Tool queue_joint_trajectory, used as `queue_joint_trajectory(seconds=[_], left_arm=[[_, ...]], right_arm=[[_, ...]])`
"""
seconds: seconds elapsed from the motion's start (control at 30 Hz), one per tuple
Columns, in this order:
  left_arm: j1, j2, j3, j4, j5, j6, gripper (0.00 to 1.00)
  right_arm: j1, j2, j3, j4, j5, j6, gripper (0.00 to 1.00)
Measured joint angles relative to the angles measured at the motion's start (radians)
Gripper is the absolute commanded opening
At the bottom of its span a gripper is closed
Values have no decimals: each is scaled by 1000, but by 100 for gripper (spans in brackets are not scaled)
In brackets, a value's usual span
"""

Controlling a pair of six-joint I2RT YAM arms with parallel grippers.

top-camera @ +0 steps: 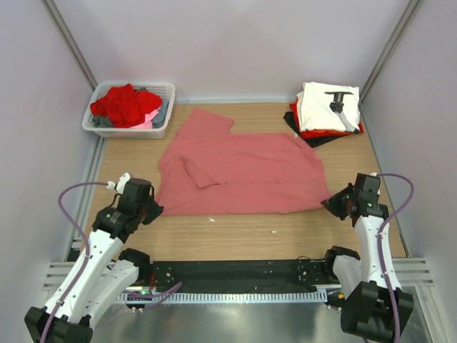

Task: Fold and stack the t-shirts
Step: Fold the tshirt

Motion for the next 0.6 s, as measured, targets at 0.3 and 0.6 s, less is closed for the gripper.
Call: queue_joint_trajectory(seconds=[0.3,0.6], left_arm=[[-11,0,-36,-17,6,-45,73],[-11,261,-95,130,-81,-23,74]], right_arm=[[0,-48,-3,-88,-16,-5,73],[0,16,-38,-50,-23,-5,78]])
